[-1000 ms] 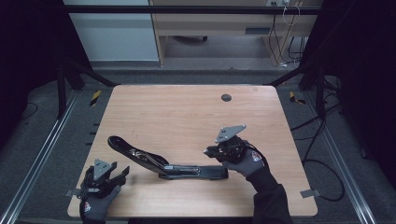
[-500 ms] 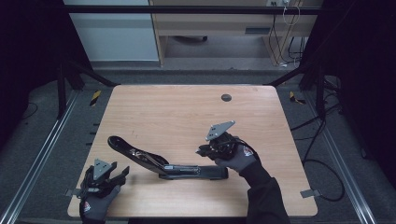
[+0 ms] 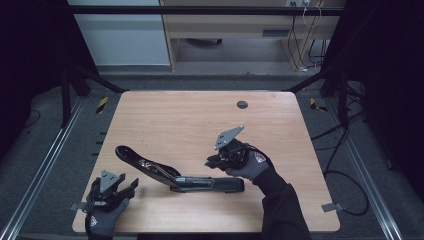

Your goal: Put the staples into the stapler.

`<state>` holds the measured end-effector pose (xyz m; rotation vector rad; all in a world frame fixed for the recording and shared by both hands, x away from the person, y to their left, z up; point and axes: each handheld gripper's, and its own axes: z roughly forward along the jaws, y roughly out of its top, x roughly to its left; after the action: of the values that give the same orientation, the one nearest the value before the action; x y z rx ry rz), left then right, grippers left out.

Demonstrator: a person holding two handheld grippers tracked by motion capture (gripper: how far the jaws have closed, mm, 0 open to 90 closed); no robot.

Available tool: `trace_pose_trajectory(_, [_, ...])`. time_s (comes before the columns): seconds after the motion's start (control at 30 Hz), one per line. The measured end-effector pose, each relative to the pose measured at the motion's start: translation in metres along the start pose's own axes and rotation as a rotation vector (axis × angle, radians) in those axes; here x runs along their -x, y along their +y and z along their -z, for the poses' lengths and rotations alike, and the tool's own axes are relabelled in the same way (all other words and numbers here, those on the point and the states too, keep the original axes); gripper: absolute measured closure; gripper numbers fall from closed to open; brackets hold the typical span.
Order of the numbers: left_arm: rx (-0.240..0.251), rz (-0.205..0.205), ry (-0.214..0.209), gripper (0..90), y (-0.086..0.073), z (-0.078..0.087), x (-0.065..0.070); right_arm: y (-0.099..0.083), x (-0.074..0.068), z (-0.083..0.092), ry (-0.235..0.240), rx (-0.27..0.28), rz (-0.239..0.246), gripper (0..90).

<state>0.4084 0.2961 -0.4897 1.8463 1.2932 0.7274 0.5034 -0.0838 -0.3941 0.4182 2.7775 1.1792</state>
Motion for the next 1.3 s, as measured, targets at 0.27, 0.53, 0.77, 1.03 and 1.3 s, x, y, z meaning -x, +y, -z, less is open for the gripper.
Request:
trace_pose_trajectory(0.27, [-0.002,0.002,-0.003,45.0,0.0,0.0,0.0,0.007,-0.001,-0.006,0.043,-0.025,0.029,78.3])
trace_pose_trajectory(0.53, [-0.004,-0.002,-0.005,45.0,0.0,-0.001,0.0,0.007,0.0,-0.017,0.078,-0.051,0.047,78.3])
trace_pose_trajectory(0.77, [-0.004,-0.002,-0.003,45.0,-0.001,0.0,0.0,0.006,-0.002,-0.028,0.115,-0.07,0.075,78.4])
trace_pose_trajectory(1.03, [-0.006,-0.004,-0.005,45.0,-0.001,-0.001,0.0,-0.003,0.0,-0.033,0.126,-0.085,0.077,78.4])
trace_pose_trajectory(1.3, [-0.006,-0.004,-0.005,45.0,-0.001,-0.001,0.0,-0.007,0.0,-0.036,0.136,-0.108,0.091,78.4])
